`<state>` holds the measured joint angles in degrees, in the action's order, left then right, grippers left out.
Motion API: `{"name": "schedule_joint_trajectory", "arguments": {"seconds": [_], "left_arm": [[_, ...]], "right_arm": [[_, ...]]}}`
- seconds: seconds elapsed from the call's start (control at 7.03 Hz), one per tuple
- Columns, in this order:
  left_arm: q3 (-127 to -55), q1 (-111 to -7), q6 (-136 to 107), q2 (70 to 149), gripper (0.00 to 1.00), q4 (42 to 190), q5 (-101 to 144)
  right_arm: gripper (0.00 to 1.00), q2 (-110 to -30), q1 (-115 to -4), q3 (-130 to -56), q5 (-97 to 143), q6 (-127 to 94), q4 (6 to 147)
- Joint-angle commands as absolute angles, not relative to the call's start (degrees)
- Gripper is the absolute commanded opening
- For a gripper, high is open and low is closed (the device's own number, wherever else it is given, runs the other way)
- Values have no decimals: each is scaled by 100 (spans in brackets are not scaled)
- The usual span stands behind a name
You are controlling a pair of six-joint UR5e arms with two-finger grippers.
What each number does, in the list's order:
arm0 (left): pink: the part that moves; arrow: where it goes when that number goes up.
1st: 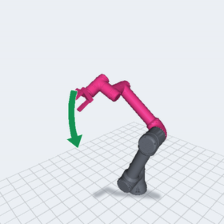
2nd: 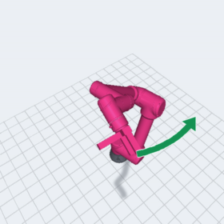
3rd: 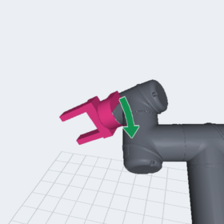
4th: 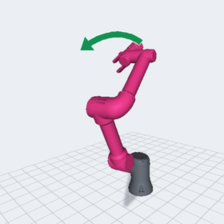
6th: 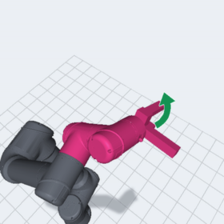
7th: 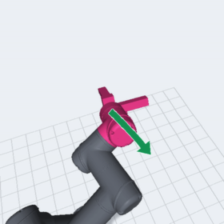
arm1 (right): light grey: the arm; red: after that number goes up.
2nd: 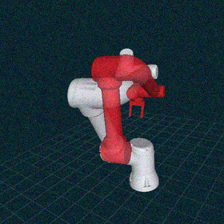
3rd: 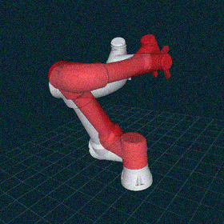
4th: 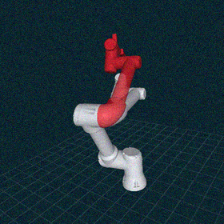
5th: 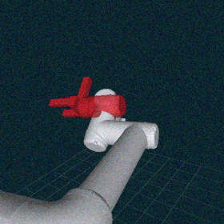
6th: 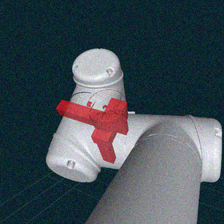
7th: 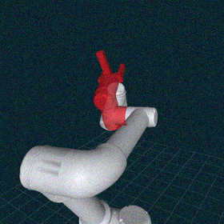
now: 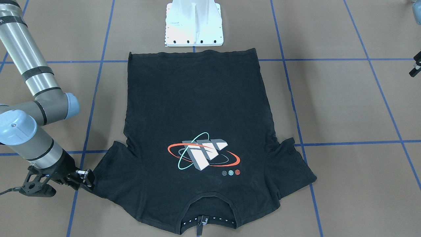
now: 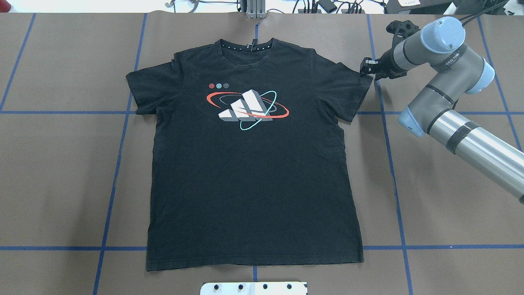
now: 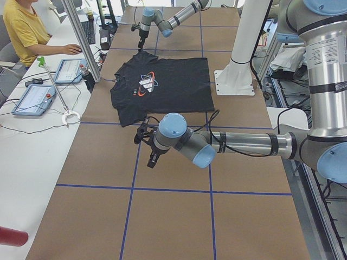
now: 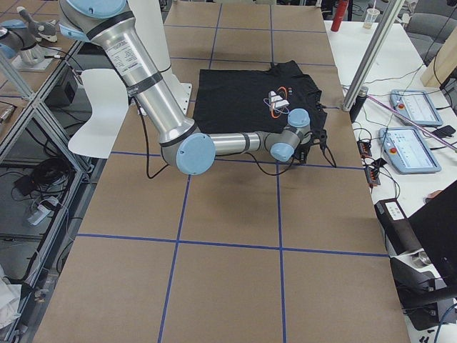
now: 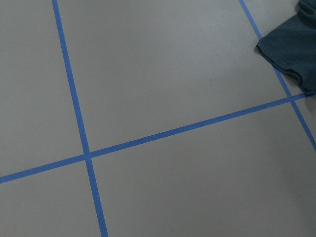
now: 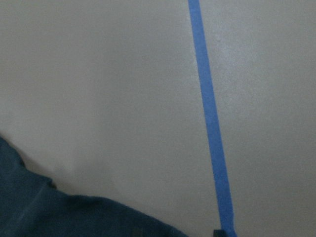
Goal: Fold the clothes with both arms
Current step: 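Move the right gripper to the shoulder of the sleeve nearest it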
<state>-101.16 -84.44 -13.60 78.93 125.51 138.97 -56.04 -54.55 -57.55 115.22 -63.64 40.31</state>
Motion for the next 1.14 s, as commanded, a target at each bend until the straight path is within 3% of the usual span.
{"name": "schedule_joint_trajectory", "arguments": {"seconds": [0.0, 0.28, 0.71, 1.0], "left_arm": [[-10116, -8446, -1362, 7893, 100, 12551, 13887], [-10125, -8446, -1484, 7893, 100, 12559, 13895], [-10125, -8446, -1556, 7910, 100, 12577, 13896], [-10125, -8446, -1556, 7910, 100, 12577, 13887]], "right_arm": [[3, -5616, -5440, -5748, 11479, -6363, 4034], [0, -5625, -5475, -5774, 11522, -6363, 4034], [0, -5617, -5477, -6686, 12260, -6747, 4096], [0, -5337, -5195, -6715, 12208, -7137, 4174]]}}
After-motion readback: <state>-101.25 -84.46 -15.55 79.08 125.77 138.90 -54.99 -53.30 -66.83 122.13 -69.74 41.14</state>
